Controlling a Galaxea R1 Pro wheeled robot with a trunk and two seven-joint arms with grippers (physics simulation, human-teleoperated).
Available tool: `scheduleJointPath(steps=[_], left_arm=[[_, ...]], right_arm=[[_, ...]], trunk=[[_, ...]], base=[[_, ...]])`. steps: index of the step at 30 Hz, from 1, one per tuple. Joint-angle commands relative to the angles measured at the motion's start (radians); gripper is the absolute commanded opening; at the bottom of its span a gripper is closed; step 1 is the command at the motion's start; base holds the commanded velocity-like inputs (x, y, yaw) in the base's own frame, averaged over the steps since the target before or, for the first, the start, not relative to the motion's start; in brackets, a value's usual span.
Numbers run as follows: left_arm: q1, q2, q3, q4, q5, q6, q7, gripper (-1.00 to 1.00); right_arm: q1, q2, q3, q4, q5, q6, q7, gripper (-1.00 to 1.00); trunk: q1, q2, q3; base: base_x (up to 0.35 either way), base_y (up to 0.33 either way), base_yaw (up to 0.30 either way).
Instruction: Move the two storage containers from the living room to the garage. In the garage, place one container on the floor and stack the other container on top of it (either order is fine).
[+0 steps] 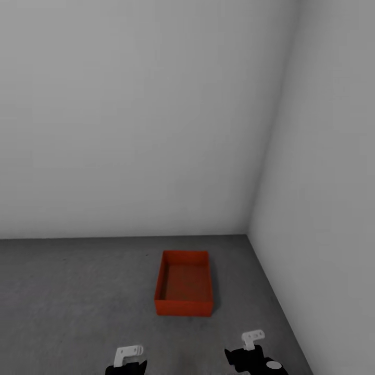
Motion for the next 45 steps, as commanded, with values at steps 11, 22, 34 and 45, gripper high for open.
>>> scheduleJointPath(steps=[11, 22, 34, 45], left_arm=[[0.0, 0.0, -0.001, -0.002, 0.01, 0.006, -0.001, 1.0], [0.0, 0.0, -0.001, -0.002, 0.01, 0.006, -0.001, 1.0], [0.0, 0.0, -0.001, -0.002, 0.01, 0.006, -0.001, 1.0], [0.0, 0.0, -0.001, -0.002, 0.01, 0.006, -0.001, 1.0]], right_arm=[[0.0, -0.007, -0.007, -0.002, 0.012, 0.004, 0.008, 1.0], [0.0, -0.01, -0.011, -0.002, 0.009, 0.004, 0.009, 1.0], [0.0, -0.01, -0.011, -0.002, 0.009, 0.004, 0.009, 1.0], [0.0, -0.01, -0.01, -0.002, 0.009, 0.004, 0.009, 1.0]], trunk=[[-0.043, 0.077, 0.052], [-0.085, 0.154, 0.104], [-0.131, 0.238, 0.161], [-0.173, 0.315, 0.214]], base=[[-0.337, 0.0, 0.0], [-0.336, 0.0, 0.0], [-0.336, 0.0, 0.0], [-0.336, 0.0, 0.0]])
